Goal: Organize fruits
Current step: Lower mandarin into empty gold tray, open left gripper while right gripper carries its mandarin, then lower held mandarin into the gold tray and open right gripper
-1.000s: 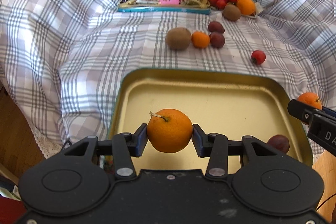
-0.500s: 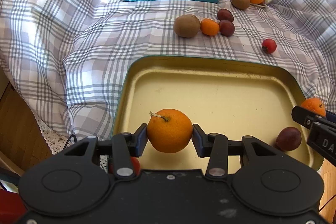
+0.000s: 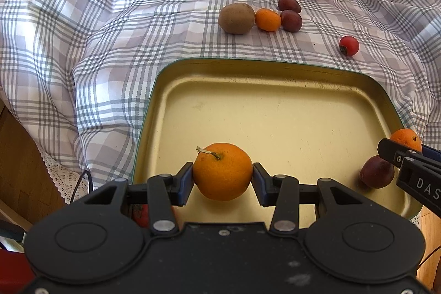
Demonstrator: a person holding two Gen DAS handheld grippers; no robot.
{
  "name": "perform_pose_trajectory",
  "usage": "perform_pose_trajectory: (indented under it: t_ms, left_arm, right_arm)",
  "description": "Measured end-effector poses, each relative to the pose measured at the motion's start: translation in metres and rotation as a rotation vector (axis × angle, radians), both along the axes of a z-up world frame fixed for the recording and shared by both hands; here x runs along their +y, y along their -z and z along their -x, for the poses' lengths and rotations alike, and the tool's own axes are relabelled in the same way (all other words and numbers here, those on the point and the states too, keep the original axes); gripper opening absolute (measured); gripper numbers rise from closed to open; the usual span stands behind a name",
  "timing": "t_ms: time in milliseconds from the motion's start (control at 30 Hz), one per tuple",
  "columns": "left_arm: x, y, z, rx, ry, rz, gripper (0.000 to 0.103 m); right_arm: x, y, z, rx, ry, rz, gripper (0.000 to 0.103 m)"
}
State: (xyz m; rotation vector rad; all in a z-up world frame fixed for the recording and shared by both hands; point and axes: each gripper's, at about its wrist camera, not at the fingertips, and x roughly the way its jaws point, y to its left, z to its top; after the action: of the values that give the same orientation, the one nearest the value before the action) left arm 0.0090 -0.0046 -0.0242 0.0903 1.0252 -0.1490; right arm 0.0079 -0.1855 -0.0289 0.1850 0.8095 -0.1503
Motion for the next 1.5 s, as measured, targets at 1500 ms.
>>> perform_pose_trajectory:
  t_ms: [1500]
  left_arm:
    - [-0.0004, -0.0064, 0.0042, -0.044, 0.000, -0.007, 0.051]
  right_arm:
    - [0.0048, -0.0017, 0.0016, -0.008, -0.027, 0.012, 0.048]
